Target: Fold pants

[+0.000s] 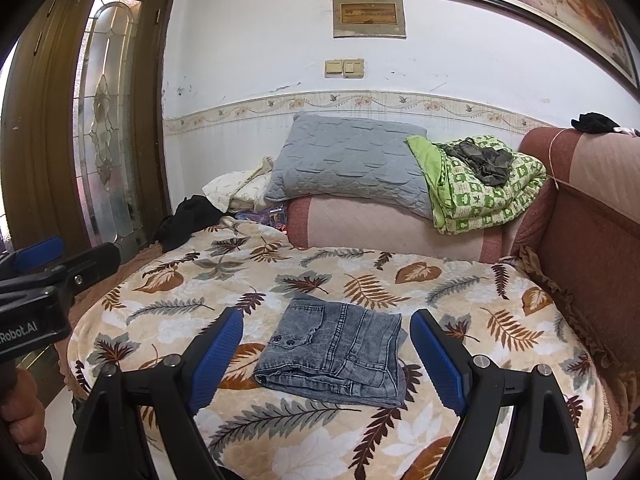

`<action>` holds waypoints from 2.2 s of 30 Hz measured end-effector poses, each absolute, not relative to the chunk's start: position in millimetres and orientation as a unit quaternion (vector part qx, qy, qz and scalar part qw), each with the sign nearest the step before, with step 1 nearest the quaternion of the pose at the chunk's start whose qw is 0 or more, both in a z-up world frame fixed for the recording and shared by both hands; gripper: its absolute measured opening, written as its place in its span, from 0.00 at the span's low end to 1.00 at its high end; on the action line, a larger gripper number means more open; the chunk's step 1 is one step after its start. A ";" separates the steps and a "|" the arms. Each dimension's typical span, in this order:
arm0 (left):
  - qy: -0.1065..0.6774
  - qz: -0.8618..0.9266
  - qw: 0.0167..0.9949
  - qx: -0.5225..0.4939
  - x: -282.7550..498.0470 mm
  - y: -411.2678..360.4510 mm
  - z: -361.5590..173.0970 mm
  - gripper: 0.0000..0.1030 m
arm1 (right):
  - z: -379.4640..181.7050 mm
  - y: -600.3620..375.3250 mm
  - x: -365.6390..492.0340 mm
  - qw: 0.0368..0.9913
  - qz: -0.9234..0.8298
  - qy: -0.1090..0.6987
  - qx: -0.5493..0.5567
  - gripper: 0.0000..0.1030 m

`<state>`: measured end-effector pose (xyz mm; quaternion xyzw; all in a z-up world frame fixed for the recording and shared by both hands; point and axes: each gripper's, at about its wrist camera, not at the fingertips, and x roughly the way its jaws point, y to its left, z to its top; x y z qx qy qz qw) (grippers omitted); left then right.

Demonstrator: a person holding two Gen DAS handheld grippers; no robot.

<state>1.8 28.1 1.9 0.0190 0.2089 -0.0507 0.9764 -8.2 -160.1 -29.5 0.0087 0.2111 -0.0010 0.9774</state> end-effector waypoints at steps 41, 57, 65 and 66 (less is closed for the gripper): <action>0.245 -0.001 0.969 -0.021 33.3 89.8 -21.8 0.96 | -43.1 -96.9 28.5 0.970 0.059 0.232 -0.044 0.85; 0.237 -0.037 0.970 0.021 26.3 37.4 4.1 0.96 | -28.0 -152.7 19.9 0.977 0.034 0.208 0.011 0.85; 0.232 -0.058 0.971 0.025 14.5 21.3 12.0 0.96 | -21.0 -165.3 5.4 0.980 0.030 0.195 0.017 0.85; 0.231 -0.059 0.971 0.025 14.2 20.2 12.3 0.96 | -21.2 -165.4 5.0 0.980 0.029 0.196 0.017 0.85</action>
